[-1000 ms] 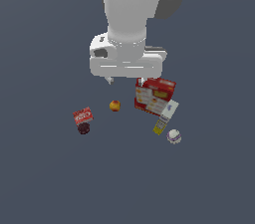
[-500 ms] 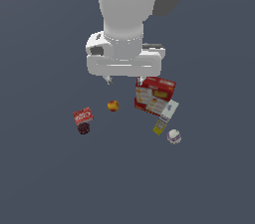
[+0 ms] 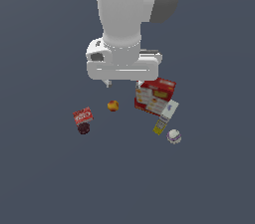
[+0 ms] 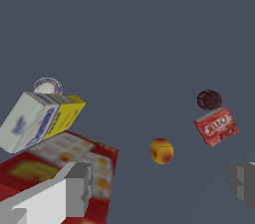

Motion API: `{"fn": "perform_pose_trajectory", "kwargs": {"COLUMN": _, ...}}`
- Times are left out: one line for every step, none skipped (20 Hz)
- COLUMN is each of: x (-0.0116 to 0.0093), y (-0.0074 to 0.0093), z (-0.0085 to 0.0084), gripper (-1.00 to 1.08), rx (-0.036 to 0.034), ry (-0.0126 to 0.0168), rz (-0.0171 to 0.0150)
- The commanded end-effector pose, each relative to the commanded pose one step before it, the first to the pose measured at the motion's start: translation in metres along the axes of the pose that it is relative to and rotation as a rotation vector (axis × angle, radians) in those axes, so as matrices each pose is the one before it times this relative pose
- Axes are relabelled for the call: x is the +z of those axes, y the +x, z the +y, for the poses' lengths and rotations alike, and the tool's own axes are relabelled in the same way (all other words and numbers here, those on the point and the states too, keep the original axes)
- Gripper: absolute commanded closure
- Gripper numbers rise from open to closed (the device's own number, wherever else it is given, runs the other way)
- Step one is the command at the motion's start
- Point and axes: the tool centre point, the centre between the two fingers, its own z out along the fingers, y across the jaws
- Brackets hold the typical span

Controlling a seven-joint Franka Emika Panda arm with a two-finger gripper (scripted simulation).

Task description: Pick up a designated object from a clutter of objects.

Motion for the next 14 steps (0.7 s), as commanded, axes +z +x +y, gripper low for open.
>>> {"fn": "perform_pose_trajectory", "kwargs": {"x": 0.01121, "y": -0.00142, "z": 0.0028, "gripper": -0.92, "rx": -0.00566, "ry": 0.00048, "rz": -0.00027}}
{"fn": "perform_pose_trajectory", "kwargs": {"x": 0.00536, "y": -0.00077, "z": 0.00136, "gripper": -0.92, "rx": -0.00283, "ry": 0.00025, "rz": 0.00021}}
{"fn": "perform_pose_trajectory", "kwargs": {"x": 0.00581, "y": -0.00093, "z": 0.00144, "gripper": -0.92, "rx": -0.00315, "ry": 0.00025, "rz": 0.00023}}
{"fn": "perform_pose_trajectory", "kwargs": {"x": 0.00625, "y": -0.00111, "z": 0.00157, "gripper": -0.92, "rx": -0.00336, "ry": 0.00025, "rz": 0.00024}}
{"fn": "perform_pose_trajectory", "kwargs": {"x": 0.00669, "y": -0.00131, "z": 0.0017, "gripper": -0.92, "rx": -0.00357, "ry": 0.00025, "rz": 0.00026}}
{"fn": "perform_pose_trajectory", "kwargs": {"x": 0.00712, "y": -0.00154, "z": 0.00177, "gripper": -0.92, "rx": -0.00389, "ry": 0.00025, "rz": 0.00029}}
{"fn": "perform_pose_trajectory", "kwargs": {"x": 0.00754, "y": -0.0018, "z": 0.00191, "gripper": -0.92, "rx": -0.00407, "ry": 0.00024, "rz": 0.00031}}
{"fn": "perform_pose_trajectory", "kwargs": {"x": 0.00795, "y": -0.00209, "z": 0.002, "gripper": -0.92, "rx": -0.00435, "ry": 0.00022, "rz": 0.00033}}
{"fn": "perform_pose_trajectory", "kwargs": {"x": 0.00835, "y": -0.00241, "z": 0.00211, "gripper": -0.92, "rx": -0.00456, "ry": 0.0002, "rz": 0.00035}}
{"fn": "perform_pose_trajectory", "kwargs": {"x": 0.00873, "y": -0.00276, "z": 0.00219, "gripper": -0.92, "rx": -0.00482, "ry": 0.00017, "rz": 0.00038}}
{"fn": "perform_pose_trajectory", "kwargs": {"x": 0.00904, "y": -0.00312, "z": 0.00226, "gripper": -0.92, "rx": -0.00501, "ry": 0.00013, "rz": 0.00039}}
{"fn": "perform_pose_trajectory", "kwargs": {"x": 0.009, "y": -0.00339, "z": 0.00225, "gripper": -0.92, "rx": -0.00501, "ry": 0.00008, "rz": 0.00039}}
{"fn": "perform_pose_trajectory", "kwargs": {"x": 0.00887, "y": -0.00362, "z": 0.00219, "gripper": -0.92, "rx": -0.00501, "ry": 0.00003, "rz": 0.00039}}
{"fn": "perform_pose_trajectory", "kwargs": {"x": 0.00874, "y": -0.00385, "z": 0.00215, "gripper": -0.92, "rx": -0.00496, "ry": -0.00002, "rz": 0.00039}}
